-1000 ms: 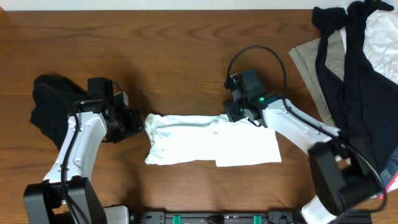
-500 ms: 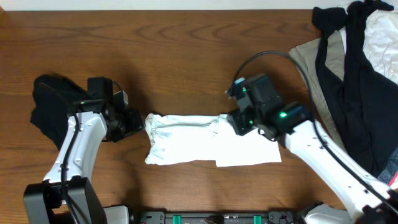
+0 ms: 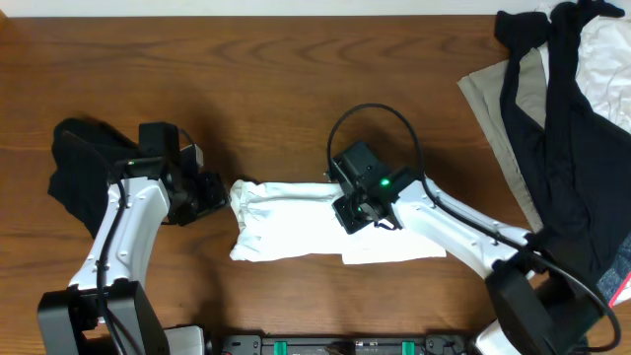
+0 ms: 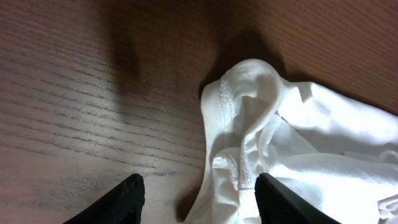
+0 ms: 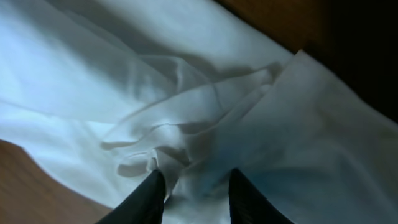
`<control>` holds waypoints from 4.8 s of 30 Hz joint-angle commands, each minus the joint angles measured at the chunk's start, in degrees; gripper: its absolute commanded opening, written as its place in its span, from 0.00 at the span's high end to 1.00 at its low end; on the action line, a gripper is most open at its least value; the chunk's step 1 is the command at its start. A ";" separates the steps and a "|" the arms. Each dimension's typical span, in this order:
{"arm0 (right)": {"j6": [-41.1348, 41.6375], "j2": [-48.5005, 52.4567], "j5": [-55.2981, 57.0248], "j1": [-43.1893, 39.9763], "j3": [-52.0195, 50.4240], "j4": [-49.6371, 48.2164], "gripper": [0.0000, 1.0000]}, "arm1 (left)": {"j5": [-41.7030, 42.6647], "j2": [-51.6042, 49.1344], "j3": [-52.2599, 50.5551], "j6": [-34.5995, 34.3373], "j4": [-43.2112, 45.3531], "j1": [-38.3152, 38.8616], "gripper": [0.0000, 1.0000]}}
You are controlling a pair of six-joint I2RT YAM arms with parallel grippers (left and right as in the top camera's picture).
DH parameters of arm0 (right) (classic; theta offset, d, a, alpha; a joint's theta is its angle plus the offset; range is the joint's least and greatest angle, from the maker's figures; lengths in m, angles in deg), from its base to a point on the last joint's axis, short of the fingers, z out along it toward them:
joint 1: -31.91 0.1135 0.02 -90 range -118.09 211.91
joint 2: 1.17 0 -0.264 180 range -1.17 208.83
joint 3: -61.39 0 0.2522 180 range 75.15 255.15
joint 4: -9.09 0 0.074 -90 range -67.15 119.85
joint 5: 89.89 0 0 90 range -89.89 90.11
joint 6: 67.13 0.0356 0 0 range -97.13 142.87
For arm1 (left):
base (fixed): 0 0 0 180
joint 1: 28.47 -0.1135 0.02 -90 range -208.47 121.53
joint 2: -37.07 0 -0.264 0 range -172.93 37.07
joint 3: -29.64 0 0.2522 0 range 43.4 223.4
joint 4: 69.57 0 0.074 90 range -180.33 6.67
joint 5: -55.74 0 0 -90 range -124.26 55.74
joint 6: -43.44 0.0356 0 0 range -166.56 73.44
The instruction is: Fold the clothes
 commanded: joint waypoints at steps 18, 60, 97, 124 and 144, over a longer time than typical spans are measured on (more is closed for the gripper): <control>1.55 -6.78 4.90 0.96 -0.24 -1.81 0.73 | 0.50 -0.07 -0.61 0.13 -0.39 0.13 0.40; 0.96 -2.58 2.23 5.07 -0.26 1.68 0.82 | 0.50 -0.07 -0.61 0.15 -0.42 0.13 0.40; 1.40 -2.03 2.23 5.07 -0.68 1.88 0.84 | 0.50 -0.07 -0.61 0.15 -0.39 0.13 0.40; 2.01 -2.25 2.23 5.07 -0.85 -0.74 0.99 | 0.50 -0.07 -0.61 0.15 -0.42 0.13 0.40; 2.01 -6.23 2.69 2.75 1.55 0.70 0.94 | 0.50 -0.07 -0.61 0.13 -0.37 0.13 0.40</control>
